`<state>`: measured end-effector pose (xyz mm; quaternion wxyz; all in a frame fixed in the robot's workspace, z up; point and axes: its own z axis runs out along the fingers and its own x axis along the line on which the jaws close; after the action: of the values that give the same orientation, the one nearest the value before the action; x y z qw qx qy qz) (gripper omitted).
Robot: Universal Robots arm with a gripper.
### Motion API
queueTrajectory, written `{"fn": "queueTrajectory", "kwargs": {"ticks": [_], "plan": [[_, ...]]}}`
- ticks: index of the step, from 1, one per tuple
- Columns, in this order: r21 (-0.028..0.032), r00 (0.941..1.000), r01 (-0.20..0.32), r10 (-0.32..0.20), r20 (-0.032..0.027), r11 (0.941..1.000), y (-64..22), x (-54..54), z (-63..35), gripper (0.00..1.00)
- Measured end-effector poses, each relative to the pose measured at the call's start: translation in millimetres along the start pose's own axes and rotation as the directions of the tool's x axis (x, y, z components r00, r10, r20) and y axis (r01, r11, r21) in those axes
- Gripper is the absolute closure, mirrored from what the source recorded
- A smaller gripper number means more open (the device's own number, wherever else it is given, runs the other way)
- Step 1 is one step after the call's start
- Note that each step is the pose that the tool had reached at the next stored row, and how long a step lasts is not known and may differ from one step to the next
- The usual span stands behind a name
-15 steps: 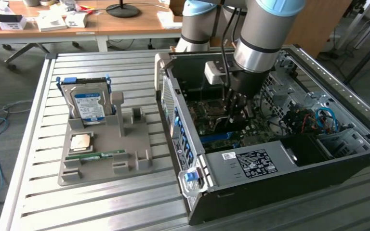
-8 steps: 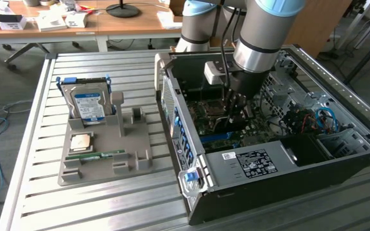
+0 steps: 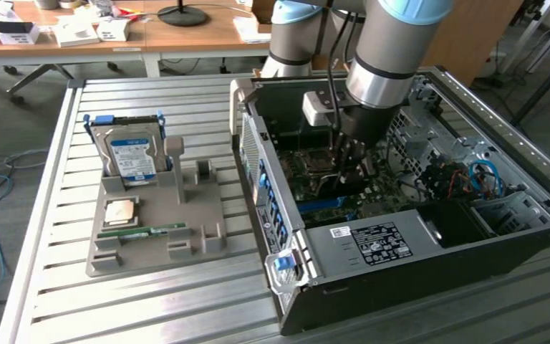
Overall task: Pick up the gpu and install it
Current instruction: 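Insert the gpu into the slot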
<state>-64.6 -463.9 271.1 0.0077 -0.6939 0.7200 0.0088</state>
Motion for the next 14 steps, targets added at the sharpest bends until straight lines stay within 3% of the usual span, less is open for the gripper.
{"fn": "queueTrajectory", "kwargs": {"ticks": [14], "plan": [[0.0004,1.0000,0.000,0.000,-0.0001,1.0000,2.9,0.1,0.4,0.74]]}}
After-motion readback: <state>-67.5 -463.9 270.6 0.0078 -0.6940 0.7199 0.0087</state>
